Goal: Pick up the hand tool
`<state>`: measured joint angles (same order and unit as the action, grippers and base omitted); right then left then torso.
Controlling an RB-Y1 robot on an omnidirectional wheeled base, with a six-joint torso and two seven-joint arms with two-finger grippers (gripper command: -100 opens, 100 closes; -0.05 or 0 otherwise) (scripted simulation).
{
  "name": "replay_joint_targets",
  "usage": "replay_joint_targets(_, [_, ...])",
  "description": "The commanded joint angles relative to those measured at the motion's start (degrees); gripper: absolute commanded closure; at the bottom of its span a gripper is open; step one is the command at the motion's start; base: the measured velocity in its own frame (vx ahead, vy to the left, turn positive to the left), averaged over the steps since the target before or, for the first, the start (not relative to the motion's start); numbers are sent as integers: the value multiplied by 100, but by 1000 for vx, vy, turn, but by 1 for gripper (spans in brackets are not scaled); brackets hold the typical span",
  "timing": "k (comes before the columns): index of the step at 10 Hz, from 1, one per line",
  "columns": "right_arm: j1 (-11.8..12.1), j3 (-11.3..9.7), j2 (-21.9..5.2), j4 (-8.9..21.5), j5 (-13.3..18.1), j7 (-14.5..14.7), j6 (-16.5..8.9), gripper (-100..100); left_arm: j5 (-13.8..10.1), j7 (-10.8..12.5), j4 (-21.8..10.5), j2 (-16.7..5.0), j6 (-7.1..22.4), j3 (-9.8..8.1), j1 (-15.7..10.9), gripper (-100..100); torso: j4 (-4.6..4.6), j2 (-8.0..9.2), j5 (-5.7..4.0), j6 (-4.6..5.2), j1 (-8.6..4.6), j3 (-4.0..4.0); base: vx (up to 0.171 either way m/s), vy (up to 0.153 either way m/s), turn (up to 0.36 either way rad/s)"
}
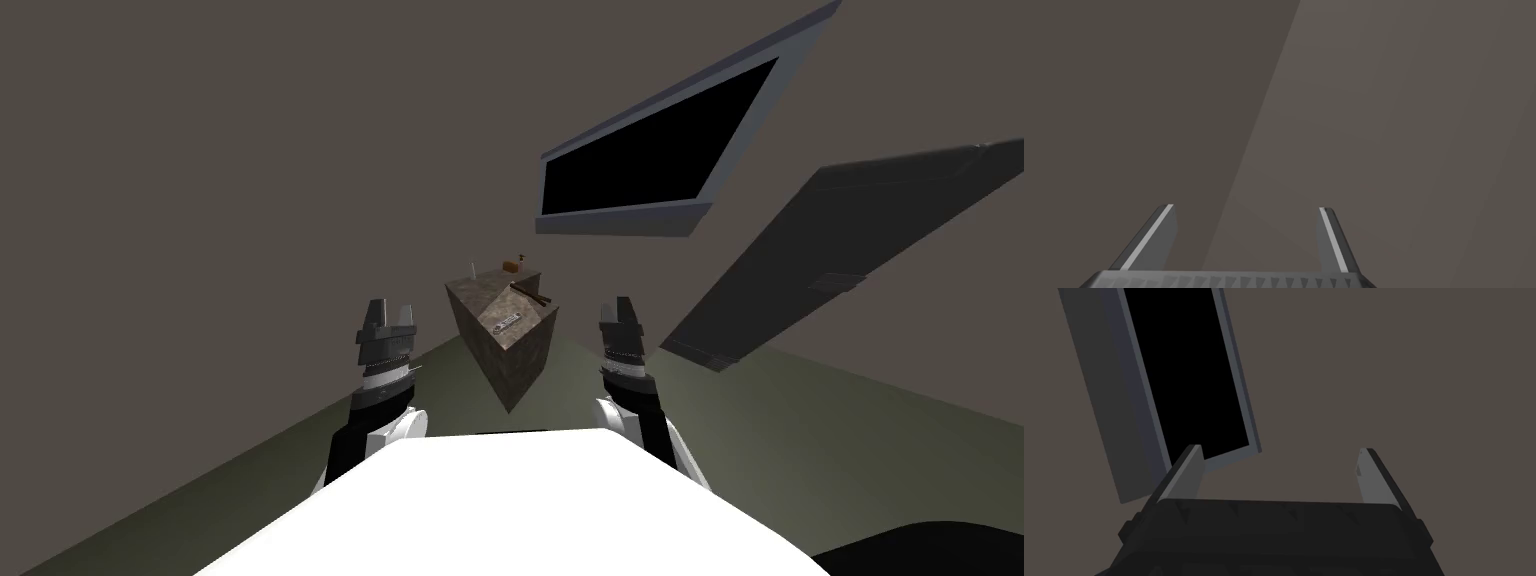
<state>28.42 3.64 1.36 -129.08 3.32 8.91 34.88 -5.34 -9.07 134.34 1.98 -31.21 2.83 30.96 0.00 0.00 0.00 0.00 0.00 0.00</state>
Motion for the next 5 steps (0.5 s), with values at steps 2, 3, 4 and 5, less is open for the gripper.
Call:
replay_joint_targets(2, [166, 89, -448, 92, 129, 92, 29, -100, 0, 0, 0, 0, 0, 0, 0, 0, -1, -4, 2, 0, 10, -2, 32, 61, 50])
replay_joint_targets(3, [281, 153, -616, 153, 211, 152, 49, -100, 0, 0, 0, 1, 0, 1, 0, 0, -3, -14, 5, -1, 26, -8, 64, 132, 69])
replay_joint_targets(4, [281, 153, -660, 153, 211, 152, 49, -100, 0, 0, 0, 1, 0, 1, 0, 0, -5, -21, 10, -1, 45, -12, 39, 114, 12])
replay_joint_targets(5, [426, 232, -848, 227, 311, 226, 74, -100, 0, 0, 0, 1, 0, 1, 0, 0, -4, -16, 10, 0, 43, -10, 17, 128, 58])
